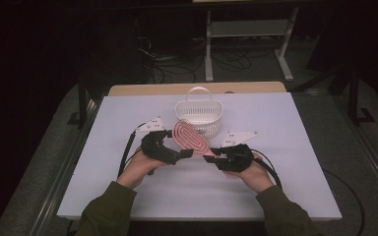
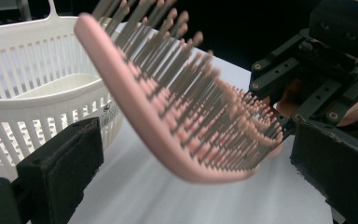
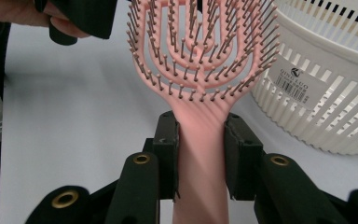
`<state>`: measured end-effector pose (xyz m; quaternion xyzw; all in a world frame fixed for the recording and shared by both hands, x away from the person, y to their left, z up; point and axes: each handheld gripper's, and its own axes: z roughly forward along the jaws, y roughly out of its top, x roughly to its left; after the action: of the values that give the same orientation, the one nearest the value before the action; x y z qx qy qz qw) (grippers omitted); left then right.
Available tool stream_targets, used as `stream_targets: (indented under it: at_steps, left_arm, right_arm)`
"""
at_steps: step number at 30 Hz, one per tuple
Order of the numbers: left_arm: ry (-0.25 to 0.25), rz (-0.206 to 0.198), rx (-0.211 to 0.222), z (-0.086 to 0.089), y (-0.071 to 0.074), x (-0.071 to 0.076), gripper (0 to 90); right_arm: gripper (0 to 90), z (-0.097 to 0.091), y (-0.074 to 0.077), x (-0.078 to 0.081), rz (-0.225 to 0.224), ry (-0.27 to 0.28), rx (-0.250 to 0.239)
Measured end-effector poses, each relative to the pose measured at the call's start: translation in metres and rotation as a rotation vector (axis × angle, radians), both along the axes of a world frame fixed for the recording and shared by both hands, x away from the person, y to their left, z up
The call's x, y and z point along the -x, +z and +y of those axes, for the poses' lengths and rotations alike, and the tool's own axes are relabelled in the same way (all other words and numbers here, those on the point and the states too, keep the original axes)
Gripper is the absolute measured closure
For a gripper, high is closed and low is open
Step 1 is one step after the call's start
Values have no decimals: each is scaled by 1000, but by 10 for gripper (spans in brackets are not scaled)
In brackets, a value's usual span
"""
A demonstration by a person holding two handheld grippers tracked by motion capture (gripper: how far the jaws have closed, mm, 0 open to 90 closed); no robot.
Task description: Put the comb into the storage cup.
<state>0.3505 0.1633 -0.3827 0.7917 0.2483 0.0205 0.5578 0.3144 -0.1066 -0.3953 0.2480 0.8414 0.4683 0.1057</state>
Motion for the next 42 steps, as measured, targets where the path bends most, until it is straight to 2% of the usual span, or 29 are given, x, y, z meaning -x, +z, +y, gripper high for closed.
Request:
stream_targets:
  at_steps: [11, 20, 31, 42]
  left_arm:
    - [6, 35, 14, 1, 0, 0, 135]
    - [-6, 54, 27, 2, 0, -1, 181]
    - [-14, 96, 45, 2, -2, -4, 306]
    - [-18, 117, 56, 5, -1, -5, 370]
  right_arm:
    - [684, 6, -5, 4, -5, 10, 21]
    - [684, 9, -7, 5, -21, 11, 30]
    - [684, 9, -8, 8, -32, 8, 39]
    - [683, 10, -8, 8, -48, 2, 52]
